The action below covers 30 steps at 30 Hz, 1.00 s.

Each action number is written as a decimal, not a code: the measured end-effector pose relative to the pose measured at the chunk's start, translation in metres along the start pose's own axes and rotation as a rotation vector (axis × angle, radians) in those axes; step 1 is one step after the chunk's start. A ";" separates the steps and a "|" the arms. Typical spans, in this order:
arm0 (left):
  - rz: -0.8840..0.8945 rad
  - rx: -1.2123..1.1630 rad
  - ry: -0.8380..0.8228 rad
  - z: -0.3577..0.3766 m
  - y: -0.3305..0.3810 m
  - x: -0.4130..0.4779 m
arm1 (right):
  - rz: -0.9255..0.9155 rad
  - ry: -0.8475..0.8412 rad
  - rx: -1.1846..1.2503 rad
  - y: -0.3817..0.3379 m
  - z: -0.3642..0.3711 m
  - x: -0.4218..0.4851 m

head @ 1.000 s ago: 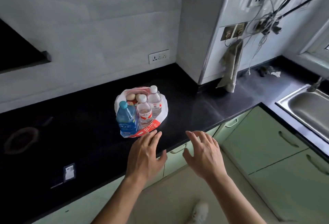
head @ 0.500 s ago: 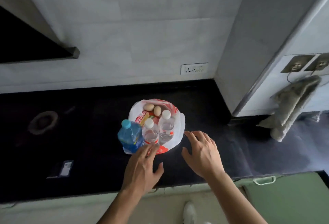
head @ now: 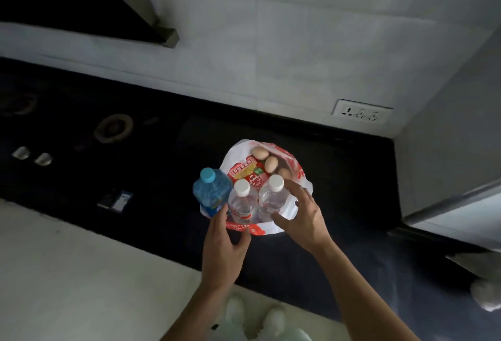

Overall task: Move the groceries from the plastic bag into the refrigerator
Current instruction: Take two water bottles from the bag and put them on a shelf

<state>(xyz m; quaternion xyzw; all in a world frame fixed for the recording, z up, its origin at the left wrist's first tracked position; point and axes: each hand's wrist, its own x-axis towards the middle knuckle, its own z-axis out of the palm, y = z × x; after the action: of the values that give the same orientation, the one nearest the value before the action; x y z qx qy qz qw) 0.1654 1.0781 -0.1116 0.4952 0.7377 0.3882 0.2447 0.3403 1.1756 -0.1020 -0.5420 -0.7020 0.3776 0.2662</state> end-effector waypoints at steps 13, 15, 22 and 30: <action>-0.095 -0.095 0.190 0.038 -0.003 0.025 | 0.197 -0.045 0.222 0.020 0.035 0.019; -0.078 -0.047 0.233 0.041 0.000 0.028 | 0.226 -0.006 0.258 0.018 0.038 0.020; -0.093 -0.031 0.277 0.046 0.008 0.029 | 0.240 0.060 0.291 0.013 0.047 0.023; -0.129 -0.039 0.217 0.038 0.001 0.025 | 0.233 0.086 0.264 0.012 0.047 0.022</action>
<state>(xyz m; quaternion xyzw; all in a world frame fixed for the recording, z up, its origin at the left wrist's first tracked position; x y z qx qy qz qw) 0.1842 1.1139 -0.1322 0.3969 0.7825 0.4373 0.1976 0.3045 1.1870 -0.1397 -0.5957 -0.5669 0.4710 0.3192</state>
